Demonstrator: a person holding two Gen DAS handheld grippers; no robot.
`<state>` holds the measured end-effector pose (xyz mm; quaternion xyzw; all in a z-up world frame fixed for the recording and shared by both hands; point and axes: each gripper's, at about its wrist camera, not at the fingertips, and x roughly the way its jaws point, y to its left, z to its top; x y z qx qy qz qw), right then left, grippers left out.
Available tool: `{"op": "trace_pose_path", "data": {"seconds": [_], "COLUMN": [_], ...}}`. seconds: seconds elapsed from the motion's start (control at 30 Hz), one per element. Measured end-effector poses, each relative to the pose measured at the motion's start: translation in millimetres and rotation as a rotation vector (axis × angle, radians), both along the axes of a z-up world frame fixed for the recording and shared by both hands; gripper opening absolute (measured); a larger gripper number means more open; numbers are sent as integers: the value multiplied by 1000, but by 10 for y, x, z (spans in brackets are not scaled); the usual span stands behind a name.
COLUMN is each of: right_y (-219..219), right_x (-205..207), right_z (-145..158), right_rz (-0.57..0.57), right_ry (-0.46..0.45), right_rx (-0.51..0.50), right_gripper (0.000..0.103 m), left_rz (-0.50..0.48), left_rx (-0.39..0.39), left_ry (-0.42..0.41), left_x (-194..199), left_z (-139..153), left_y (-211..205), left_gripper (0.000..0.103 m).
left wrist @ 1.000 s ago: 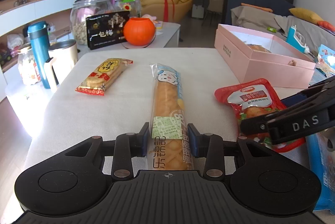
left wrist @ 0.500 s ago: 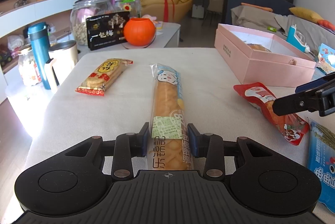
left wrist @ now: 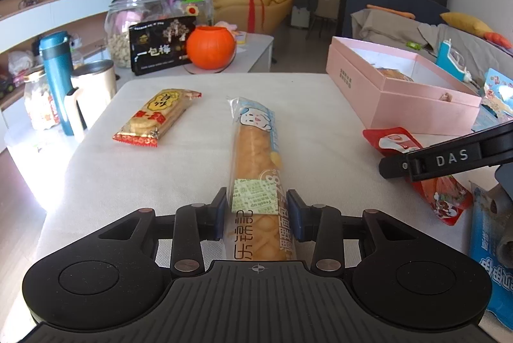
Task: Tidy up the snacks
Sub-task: 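Grasp the red roast-chicken packet with the right gripper while the left holds the bread-stick packet, then lift the roast-chicken packet with the right gripper while the left holds the bread-stick packet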
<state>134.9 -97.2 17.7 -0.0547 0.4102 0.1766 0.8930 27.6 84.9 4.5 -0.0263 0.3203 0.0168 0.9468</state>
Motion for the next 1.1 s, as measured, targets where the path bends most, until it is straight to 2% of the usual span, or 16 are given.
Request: {"op": "trace_pose_path", "data": {"seconds": [0.13, 0.27, 0.33, 0.47, 0.6, 0.83, 1.1], "right_y": [-192, -398, -459, -542, -648, -601, -576], "right_x": [-53, -93, -123, -155, -115, -138, -121], "right_z": [24, 13, -6, -42, -49, -63, -66], "right_rz": [11, -10, -14, -43, -67, -53, -42], "right_ry": [1, -10, -28, -71, -62, -70, -62], "right_rx": [46, 104, 107, 98, 129, 106, 91], "right_gripper": [77, 76, 76, 76, 78, 81, 85], "left_rz": [-24, -72, -76, -68, -109, -153, -169], "left_rx": [20, -110, -130, -62, 50, 17, -3], "left_ry": [54, 111, 147, 190, 217, 246, 263], "left_x": [212, 429, 557, 749, 773, 526, 384], "left_z": [54, 115, 132, 148, 148, 178, 195], "left_y": [-41, -8, -23, -130, -314, -364, -394], "left_gripper": [44, 44, 44, 44, 44, 39, 39]}}
